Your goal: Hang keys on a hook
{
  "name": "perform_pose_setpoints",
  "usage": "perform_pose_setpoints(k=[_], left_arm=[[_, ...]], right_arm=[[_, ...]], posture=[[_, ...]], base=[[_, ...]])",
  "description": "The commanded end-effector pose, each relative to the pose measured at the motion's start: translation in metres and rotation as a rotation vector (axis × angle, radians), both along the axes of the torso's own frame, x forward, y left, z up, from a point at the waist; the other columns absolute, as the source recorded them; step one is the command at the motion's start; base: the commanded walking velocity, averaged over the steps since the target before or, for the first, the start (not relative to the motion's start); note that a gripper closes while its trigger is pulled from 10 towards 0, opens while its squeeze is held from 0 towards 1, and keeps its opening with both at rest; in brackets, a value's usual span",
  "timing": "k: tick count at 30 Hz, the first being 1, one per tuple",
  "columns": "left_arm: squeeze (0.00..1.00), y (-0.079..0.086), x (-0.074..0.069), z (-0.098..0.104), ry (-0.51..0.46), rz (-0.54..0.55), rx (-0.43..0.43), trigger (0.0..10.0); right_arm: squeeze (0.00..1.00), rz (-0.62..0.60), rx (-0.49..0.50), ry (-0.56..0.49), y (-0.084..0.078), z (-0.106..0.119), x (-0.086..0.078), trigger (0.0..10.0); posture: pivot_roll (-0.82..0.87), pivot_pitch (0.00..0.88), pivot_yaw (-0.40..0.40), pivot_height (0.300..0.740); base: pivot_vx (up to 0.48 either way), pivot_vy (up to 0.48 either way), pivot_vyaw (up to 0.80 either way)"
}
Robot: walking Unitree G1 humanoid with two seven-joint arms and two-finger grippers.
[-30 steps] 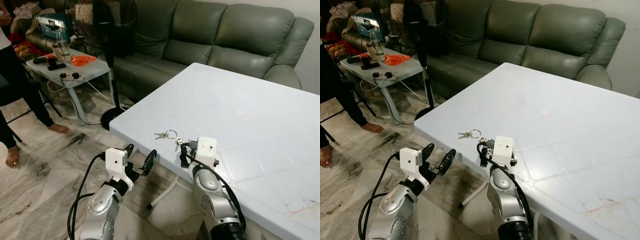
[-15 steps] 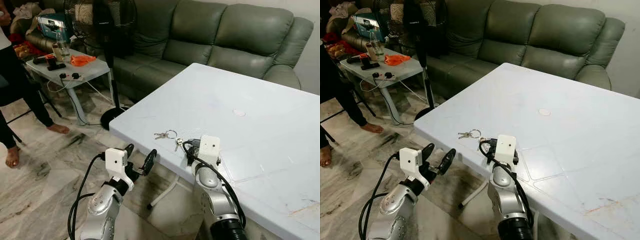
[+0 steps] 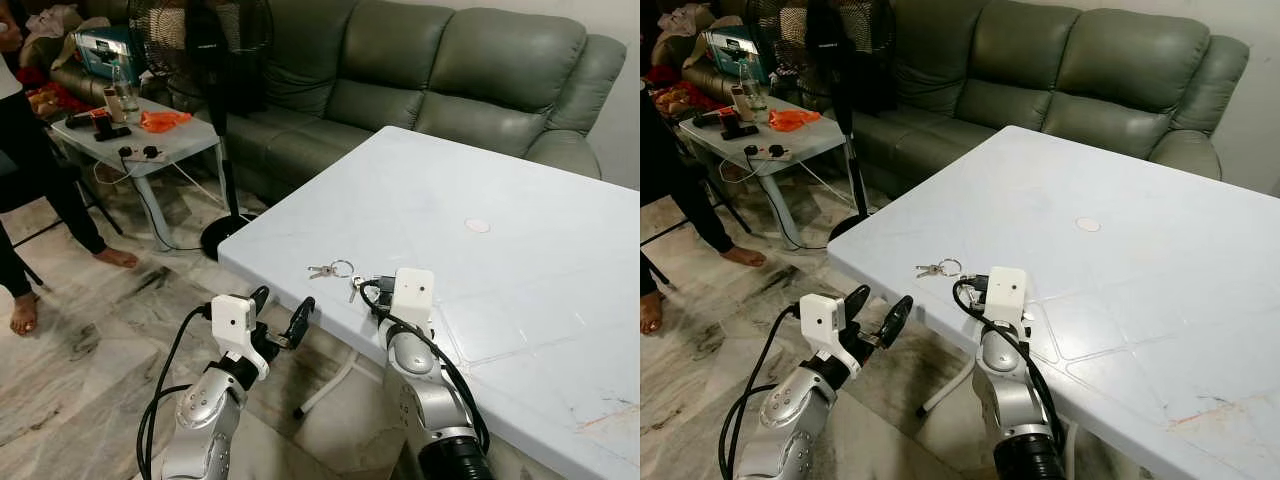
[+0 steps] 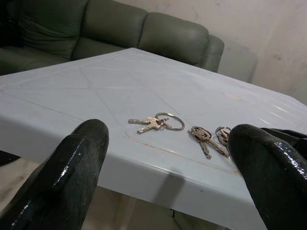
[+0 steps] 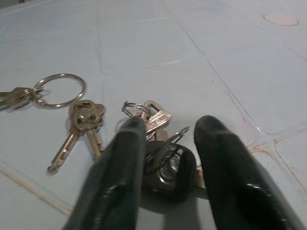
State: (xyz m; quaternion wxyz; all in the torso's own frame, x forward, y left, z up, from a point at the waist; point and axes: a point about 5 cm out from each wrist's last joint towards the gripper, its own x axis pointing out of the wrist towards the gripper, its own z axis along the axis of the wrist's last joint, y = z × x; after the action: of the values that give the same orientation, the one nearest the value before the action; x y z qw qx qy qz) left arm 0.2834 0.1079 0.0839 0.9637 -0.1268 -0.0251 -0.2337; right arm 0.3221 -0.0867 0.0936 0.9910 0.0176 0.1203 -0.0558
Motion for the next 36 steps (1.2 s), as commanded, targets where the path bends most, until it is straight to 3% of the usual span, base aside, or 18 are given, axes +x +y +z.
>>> perform_pose_setpoints(k=[1, 26, 27, 33, 34, 36], left_arm=[[0.00, -0.0005, 0.0012, 0.0006, 0.002, -0.001, 0.005, 10.0], [0.00, 0.0019, 0.0040, 0.0027, -0.004, 0.009, 0.003, 10.0], [0.00, 0.0022, 0.0038, 0.0026, -0.004, 0.009, 0.004, 10.0], [0.00, 0.0030, 0.0038, 0.0027, -0.003, 0.011, 0.004, 10.0], [0.00, 0.0031, 0.0039, 0.0028, -0.003, 0.011, 0.003, 10.0], [0.00, 0.0034, 0.0040, 0.0027, -0.003, 0.010, 0.003, 10.0]], right_arm=[[0.00, 0.018, -0.011, -0.013, 0.0033, 0.0029, -0.0009, 0.0], [0.00, 0.060, -0.062, -0.022, 0.0001, 0.0021, -0.0038, 0.0], [0.00, 0.067, -0.043, -0.006, 0.0011, 0.0003, -0.0041, 10.0], [0.00, 0.084, -0.027, 0.006, 0.0018, -0.0012, -0.0040, 10.0], [1.00, 0.086, -0.016, 0.007, 0.0018, -0.0015, -0.0041, 10.0], [1.00, 0.094, -0.016, 0.020, 0.0016, -0.0026, -0.0045, 10.0]], posture=[[0.01, 0.005, -0.044, 0.740], [0.00, 0.010, -0.044, 0.740], [0.00, 0.011, -0.043, 0.740], [0.00, 0.012, -0.041, 0.740], [0.00, 0.012, -0.041, 0.740], [0.00, 0.012, -0.041, 0.740]], base=[[0.000, 0.000, 0.00], [0.000, 0.000, 0.00], [0.000, 0.000, 0.00], [0.000, 0.000, 0.00], [0.000, 0.000, 0.00], [0.000, 0.000, 0.00]])
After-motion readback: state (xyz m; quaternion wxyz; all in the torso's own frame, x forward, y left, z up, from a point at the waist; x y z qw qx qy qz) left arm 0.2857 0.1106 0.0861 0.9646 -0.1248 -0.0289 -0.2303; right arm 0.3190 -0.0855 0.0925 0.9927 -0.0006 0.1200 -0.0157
